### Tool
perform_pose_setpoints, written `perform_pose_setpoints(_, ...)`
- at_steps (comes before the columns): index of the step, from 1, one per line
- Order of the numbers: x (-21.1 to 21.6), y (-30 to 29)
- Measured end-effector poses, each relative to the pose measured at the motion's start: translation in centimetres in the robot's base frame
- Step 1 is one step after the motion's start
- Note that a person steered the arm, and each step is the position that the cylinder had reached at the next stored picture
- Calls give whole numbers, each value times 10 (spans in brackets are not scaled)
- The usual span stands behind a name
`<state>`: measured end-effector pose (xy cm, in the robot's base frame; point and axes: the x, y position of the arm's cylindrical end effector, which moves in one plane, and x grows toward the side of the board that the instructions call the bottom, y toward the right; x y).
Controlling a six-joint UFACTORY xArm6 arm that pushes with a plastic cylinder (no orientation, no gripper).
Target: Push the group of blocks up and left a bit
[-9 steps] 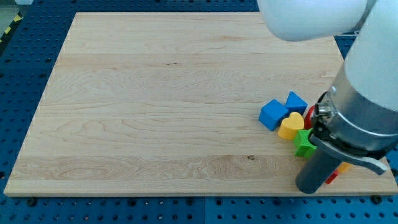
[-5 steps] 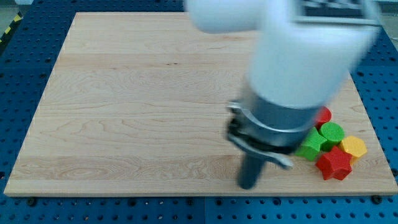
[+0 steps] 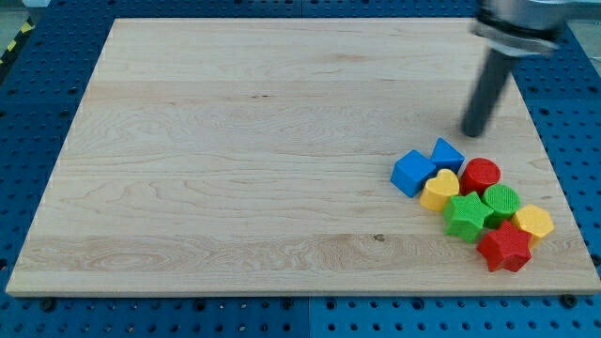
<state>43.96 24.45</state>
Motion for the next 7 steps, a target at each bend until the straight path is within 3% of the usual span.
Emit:
perform_pose_setpoints(1, 61, 70)
perform_pose_setpoints(2, 142, 96)
perform_pose_setpoints(3, 174, 92)
perform_pose_setpoints(4, 175, 86)
perform_pose_setpoints(7, 167, -48)
